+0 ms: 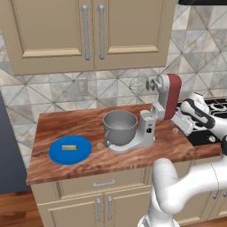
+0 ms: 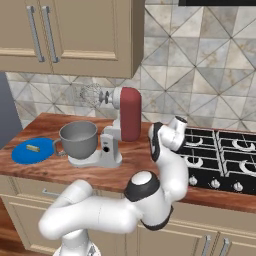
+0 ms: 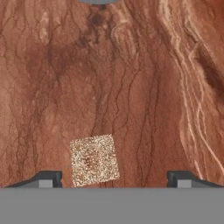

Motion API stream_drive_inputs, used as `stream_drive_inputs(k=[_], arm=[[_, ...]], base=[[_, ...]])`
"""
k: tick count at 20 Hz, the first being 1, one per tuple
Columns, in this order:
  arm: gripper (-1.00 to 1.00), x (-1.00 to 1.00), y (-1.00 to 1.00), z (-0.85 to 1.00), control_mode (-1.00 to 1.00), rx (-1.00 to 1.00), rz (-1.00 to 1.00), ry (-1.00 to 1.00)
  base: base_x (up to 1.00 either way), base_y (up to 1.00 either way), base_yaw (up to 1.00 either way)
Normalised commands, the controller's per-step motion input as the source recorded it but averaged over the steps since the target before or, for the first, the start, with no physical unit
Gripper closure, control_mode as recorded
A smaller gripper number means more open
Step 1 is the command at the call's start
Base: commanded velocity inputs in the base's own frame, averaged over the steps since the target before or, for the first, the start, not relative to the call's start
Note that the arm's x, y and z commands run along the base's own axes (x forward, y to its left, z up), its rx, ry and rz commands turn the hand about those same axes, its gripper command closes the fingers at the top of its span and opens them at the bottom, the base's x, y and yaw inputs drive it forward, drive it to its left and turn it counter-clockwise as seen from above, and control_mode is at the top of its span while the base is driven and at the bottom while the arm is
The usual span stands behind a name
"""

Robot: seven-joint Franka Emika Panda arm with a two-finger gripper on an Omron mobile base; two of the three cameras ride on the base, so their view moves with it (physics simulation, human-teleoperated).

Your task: Add butter and sugar cubes to the stand mixer bowl and then turn on the stand mixer to begin making frosting.

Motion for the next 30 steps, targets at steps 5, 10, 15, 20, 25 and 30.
stream_drive_inputs(k=[5, 10, 15, 20, 25, 30], arm=[[-1.00, -0.36, 0.00, -0.16, -1.00, 0.03, 0.00, 0.05], [-1.00, -0.13, 0.00, -0.12, -1.00, 0.04, 0.00, 0.01], [-1.00, 0.07, 0.05, -0.09, -1.00, 0.01, 0.00, 0.00], [-1.00, 0.17, 0.12, -0.12, -1.00, 0.00, 0.00, 0.00], [-1.00, 0.02, 0.15, -0.08, -1.00, 0.00, -0.01, 0.00], [-1.00, 0.00, 0.11, -0.02, -1.00, 0.00, -0.03, 0.00]], base=[[0.00, 0.00, 0.00], [0.00, 0.00, 0.00], [0.00, 0.00, 0.00], [0.00, 0.00, 0.00], [0.00, 0.00, 0.00], [0.00, 0.00, 0.00]])
